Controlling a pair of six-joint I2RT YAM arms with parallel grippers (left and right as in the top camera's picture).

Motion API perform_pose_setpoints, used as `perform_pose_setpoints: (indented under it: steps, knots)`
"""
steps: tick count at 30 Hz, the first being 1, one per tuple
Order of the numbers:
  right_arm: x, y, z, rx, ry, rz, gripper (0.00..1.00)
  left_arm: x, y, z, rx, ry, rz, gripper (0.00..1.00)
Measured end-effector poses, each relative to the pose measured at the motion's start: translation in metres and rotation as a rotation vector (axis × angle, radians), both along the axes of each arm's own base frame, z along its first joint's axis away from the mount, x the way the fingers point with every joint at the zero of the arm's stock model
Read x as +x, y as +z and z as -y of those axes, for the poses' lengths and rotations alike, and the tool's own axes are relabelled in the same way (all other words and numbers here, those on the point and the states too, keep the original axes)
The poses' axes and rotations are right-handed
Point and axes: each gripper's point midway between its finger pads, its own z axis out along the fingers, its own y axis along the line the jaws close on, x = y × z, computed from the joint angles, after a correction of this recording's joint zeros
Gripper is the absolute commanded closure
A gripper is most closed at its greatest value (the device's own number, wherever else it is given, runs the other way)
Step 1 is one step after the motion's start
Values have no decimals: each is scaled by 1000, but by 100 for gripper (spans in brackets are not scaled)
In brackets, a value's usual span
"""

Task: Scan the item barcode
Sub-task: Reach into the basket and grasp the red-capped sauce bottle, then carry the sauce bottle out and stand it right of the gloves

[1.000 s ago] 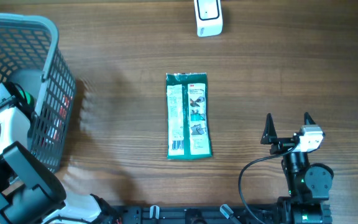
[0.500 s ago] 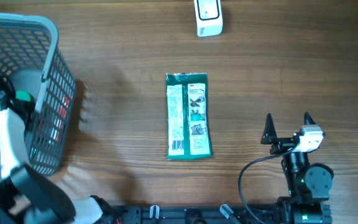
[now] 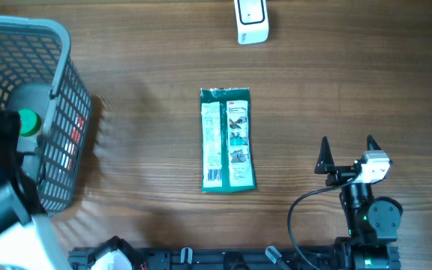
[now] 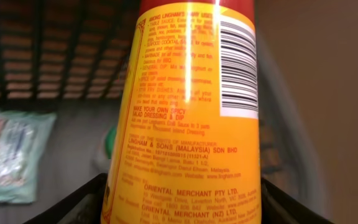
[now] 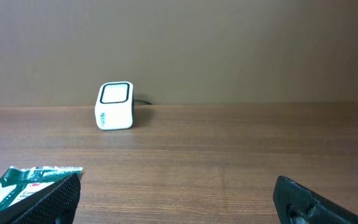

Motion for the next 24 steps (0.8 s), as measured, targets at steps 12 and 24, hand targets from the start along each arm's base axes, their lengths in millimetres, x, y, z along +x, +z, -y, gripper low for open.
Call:
perform_pose_setpoints:
  steps: [12, 24]
  knots:
    - [0, 0, 0, 0, 0, 0, 0, -7, 81, 108, -110, -422, 396, 37]
    - [0, 0, 0, 0, 0, 0, 0, 28, 42, 263, -312, -1057, 206, 37]
